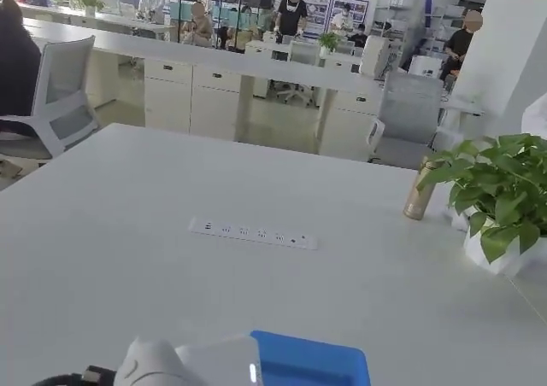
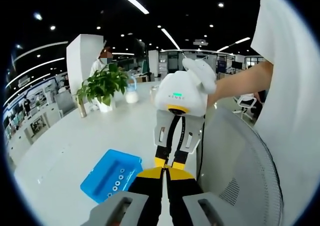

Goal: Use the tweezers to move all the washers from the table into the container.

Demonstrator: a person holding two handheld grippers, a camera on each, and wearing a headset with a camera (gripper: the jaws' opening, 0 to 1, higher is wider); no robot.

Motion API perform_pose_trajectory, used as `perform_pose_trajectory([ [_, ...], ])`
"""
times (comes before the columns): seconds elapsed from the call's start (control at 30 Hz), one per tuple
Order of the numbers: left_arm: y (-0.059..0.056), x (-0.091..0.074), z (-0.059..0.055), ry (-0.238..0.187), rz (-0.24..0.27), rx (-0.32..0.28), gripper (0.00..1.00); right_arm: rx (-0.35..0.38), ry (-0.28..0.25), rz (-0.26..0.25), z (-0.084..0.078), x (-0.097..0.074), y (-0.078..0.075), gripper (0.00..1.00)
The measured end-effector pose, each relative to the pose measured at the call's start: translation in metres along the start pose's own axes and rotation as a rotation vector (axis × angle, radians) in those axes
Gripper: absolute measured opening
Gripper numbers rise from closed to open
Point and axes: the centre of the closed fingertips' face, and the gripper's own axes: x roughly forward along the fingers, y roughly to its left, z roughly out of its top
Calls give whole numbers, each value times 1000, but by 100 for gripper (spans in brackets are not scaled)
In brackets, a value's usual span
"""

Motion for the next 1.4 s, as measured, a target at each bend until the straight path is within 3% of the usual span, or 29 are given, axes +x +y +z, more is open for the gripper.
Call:
perform_pose_trajectory([
  [0.17,-6,11,-24,103,-30,16,0,22,38,35,-17,19,8,6],
  [0.33,-12,20,-40,158,-55,50,0,28,77,52,-29,32,15,6],
  [0.53,-12,25,-58,192,-68,20,0,124,86,39,-43,44,15,8],
  [0.67,-9,28,-69,208,-74,6,0,127,96,32,-47,47,16,8],
  [0.93,-5,28,-81,237,-80,-10,0,226,40,11,-51,43,17,10],
  [1.07,-3,29,-86,260,-78,-3,0,310,4,-25,-52,29,18,15],
  [1.17,-2,29,-92,284,-78,5,0,368,-66,-79,-51,11,16,17],
  [1.27,-2,29,-95,297,-80,0,0,394,-138,-157,-47,-19,9,18],
  [1.4,-1,31,-104,331,-84,-3,0,493,-277,-308,-43,-63,-9,29],
])
